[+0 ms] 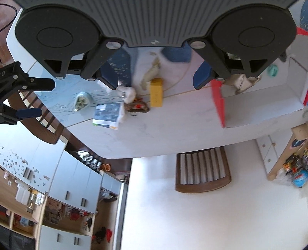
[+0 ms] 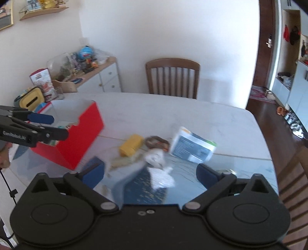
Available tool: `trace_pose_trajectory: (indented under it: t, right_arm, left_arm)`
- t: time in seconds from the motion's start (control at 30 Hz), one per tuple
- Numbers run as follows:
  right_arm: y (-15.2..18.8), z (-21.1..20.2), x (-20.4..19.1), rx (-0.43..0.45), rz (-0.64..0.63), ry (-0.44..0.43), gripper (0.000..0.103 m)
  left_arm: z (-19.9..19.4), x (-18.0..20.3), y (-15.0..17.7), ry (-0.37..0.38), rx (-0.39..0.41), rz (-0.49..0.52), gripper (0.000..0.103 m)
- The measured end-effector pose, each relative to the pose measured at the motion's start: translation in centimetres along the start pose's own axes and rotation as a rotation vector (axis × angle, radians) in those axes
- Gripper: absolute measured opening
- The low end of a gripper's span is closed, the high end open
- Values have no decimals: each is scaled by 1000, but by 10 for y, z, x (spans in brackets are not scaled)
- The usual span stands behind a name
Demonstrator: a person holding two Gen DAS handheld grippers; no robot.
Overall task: Organize objects
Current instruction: 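Move both grippers back over the items on the table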
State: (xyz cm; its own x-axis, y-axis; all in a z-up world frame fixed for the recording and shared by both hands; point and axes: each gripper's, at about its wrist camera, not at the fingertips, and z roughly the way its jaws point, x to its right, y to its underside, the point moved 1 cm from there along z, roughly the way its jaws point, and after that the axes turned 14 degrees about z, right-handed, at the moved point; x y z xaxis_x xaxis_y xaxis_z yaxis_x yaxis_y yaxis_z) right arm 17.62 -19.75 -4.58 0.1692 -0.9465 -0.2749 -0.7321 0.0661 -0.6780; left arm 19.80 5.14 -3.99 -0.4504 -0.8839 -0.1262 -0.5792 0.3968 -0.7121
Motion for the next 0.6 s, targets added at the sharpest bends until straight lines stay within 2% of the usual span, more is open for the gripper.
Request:
trace_pose_trajectory:
  t: [0.3,0.6]
  right_arm:
    - [9,-3,54,-8,15,59,102]
    - [19,15,95,-40,-5,86,98]
  left_arm:
    - [31,40,-12,39,-20,27,85]
    - [81,79,-10,63,-65,79,85]
